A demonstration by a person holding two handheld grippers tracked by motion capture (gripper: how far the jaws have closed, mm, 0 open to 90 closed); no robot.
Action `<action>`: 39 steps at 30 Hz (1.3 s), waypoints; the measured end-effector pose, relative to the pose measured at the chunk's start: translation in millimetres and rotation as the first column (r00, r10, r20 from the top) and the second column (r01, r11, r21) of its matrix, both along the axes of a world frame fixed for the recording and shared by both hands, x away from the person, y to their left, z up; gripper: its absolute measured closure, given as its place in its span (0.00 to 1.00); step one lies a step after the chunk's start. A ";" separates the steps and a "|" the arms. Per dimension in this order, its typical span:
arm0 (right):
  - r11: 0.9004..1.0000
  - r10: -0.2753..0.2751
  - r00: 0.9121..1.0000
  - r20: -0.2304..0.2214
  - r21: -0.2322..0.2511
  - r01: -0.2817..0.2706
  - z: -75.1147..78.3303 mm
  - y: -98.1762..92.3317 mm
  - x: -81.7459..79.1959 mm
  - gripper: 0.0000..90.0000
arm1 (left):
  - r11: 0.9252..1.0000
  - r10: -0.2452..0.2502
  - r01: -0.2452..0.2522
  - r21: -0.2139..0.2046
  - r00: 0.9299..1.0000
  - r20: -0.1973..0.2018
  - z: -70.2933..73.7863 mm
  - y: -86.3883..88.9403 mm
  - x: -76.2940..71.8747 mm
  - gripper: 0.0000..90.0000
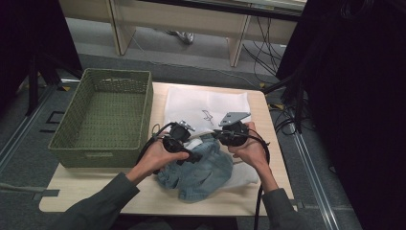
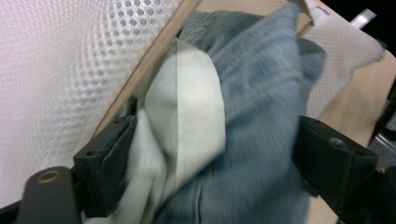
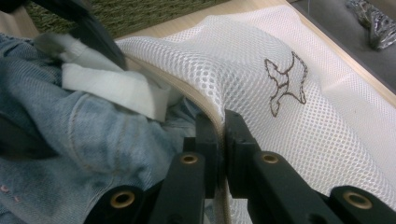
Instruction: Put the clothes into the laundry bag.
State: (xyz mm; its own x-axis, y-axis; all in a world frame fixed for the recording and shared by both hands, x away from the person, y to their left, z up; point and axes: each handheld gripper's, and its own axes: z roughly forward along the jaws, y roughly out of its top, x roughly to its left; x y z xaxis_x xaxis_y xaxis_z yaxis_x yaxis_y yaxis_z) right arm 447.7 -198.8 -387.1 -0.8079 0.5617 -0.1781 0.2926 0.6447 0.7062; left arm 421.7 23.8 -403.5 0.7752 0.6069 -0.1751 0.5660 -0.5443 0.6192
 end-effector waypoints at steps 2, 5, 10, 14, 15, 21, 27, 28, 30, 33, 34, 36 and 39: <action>1.000 0.000 1.000 -0.009 -0.002 0.000 -0.2 -0.1 -0.2 0.96 | 0.999 0.022 -0.022 -0.025 1.000 0.012 1.1 1.5 -4.9 0.17; 1.000 -0.003 1.000 0.001 -0.007 0.003 -0.9 -0.1 1.4 0.96 | 0.999 0.041 -0.039 -0.034 0.997 0.067 7.7 16.7 -18.3 0.17; 1.000 -0.002 1.000 -0.007 -0.003 0.002 0.1 0.0 0.0 0.96 | 1.000 -0.017 0.017 0.011 0.999 0.049 -2.2 28.2 -33.1 0.17; 1.000 0.002 1.000 -0.004 -0.009 -0.002 0.0 3.2 -0.8 0.96 | 0.988 -0.118 0.114 0.102 0.993 0.031 -31.9 16.9 -26.8 0.21; 1.000 0.002 1.000 -0.004 -0.009 -0.002 0.0 3.2 -0.8 0.96 | 0.988 -0.118 0.114 0.102 0.993 0.031 -31.9 16.9 -26.8 0.36; 0.999 0.038 0.999 0.004 -0.022 -0.038 4.4 9.9 -6.1 0.96 | 0.998 -0.062 0.057 0.038 0.986 0.156 -26.9 -2.0 -16.3 0.76; 0.999 0.039 0.999 0.020 -0.006 -0.038 14.0 9.2 -8.8 0.96 | 0.998 0.063 -0.061 -0.019 0.980 0.189 -13.7 -8.3 12.9 0.78; 0.999 0.039 0.999 0.020 -0.006 -0.038 14.0 9.2 -8.8 0.96 | 0.998 0.063 -0.061 -0.019 0.980 0.189 -13.7 -8.3 12.9 0.78; 0.999 0.032 0.999 0.025 -0.009 -0.032 14.0 8.1 -8.5 0.96 | 0.996 0.094 -0.092 -0.021 0.981 0.172 -24.8 -12.7 22.1 0.78; 0.999 0.037 0.999 0.005 -0.033 -0.037 8.4 10.3 -8.3 0.96 | 0.988 0.151 -0.147 -0.037 0.978 0.145 -45.1 -19.2 32.8 0.75; 0.999 0.037 0.999 0.005 -0.033 -0.037 8.4 10.3 -8.3 0.96 | 0.988 0.151 -0.147 -0.037 0.978 0.145 -45.1 -19.2 32.8 0.73; 0.998 0.039 0.999 -0.007 -0.045 -0.040 6.0 11.5 -7.7 0.96 | 0.986 0.164 -0.159 -0.047 0.977 0.137 -44.9 -19.0 32.2 0.70; 0.997 0.052 0.999 -0.006 -0.059 -0.053 0.6 13.1 -8.0 0.96 | 0.990 0.138 -0.133 -0.042 0.982 0.126 -37.9 -15.5 27.1 0.53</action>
